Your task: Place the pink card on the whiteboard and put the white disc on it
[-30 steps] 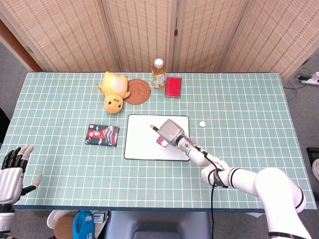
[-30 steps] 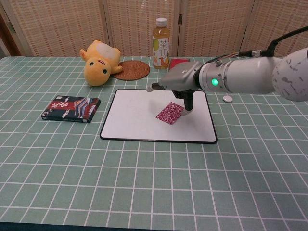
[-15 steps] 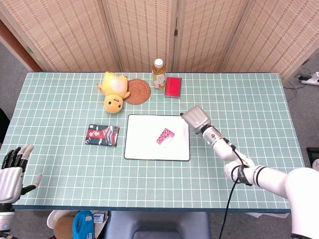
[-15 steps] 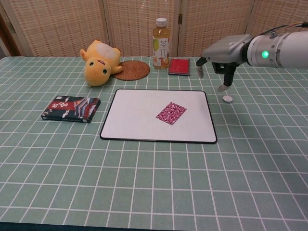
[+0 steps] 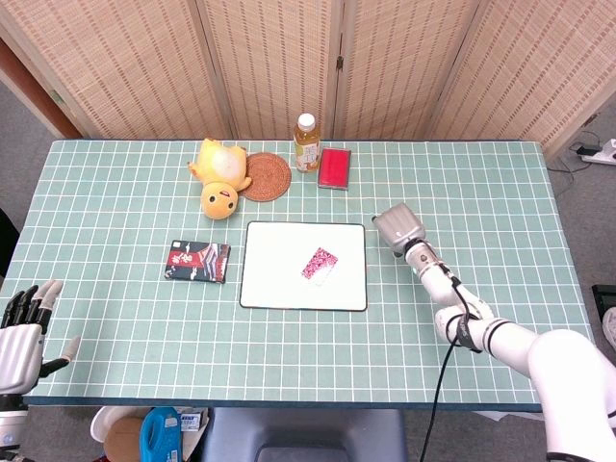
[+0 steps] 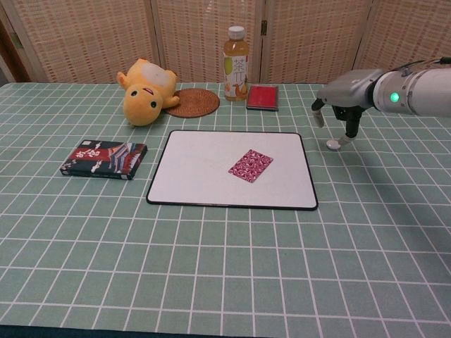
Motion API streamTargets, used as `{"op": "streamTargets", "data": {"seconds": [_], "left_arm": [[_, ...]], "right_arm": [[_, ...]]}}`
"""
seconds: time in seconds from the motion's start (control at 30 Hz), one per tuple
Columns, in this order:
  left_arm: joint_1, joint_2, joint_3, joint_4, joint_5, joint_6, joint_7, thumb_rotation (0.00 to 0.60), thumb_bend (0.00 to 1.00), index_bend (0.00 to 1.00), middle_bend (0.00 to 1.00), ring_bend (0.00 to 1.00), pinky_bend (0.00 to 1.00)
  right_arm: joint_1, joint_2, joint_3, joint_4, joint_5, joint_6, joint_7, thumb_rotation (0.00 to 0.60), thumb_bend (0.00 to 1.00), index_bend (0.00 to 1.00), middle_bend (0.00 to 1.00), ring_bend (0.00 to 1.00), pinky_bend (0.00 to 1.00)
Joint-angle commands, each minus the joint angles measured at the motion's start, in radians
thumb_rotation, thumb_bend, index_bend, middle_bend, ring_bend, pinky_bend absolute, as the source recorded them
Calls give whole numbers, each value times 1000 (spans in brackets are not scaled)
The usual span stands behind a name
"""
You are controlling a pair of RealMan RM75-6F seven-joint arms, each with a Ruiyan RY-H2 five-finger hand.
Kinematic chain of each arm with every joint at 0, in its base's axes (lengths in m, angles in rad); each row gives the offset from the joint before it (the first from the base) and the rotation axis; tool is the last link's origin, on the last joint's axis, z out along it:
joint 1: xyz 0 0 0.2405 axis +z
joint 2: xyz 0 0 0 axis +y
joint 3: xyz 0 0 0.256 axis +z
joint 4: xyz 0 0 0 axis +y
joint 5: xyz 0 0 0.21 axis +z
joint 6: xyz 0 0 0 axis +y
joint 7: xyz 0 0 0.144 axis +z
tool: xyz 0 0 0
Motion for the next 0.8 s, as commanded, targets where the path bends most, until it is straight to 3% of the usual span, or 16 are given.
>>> {"op": "streamTargets", "data": {"seconds": [0.03, 0.8], "left_arm": [[1, 0, 0, 0, -1, 0, 1, 600, 319, 0, 0, 0, 0], [6, -1, -1, 8, -11, -4, -3, 600, 319, 0, 0, 0, 0]], "right_arm": [[7, -49, -1, 72, 12, -30, 6, 600, 202, 366, 929, 1000, 1000], [16, -174, 15, 320, -2, -130, 23, 600, 223, 393, 934, 1000, 1000]]}}
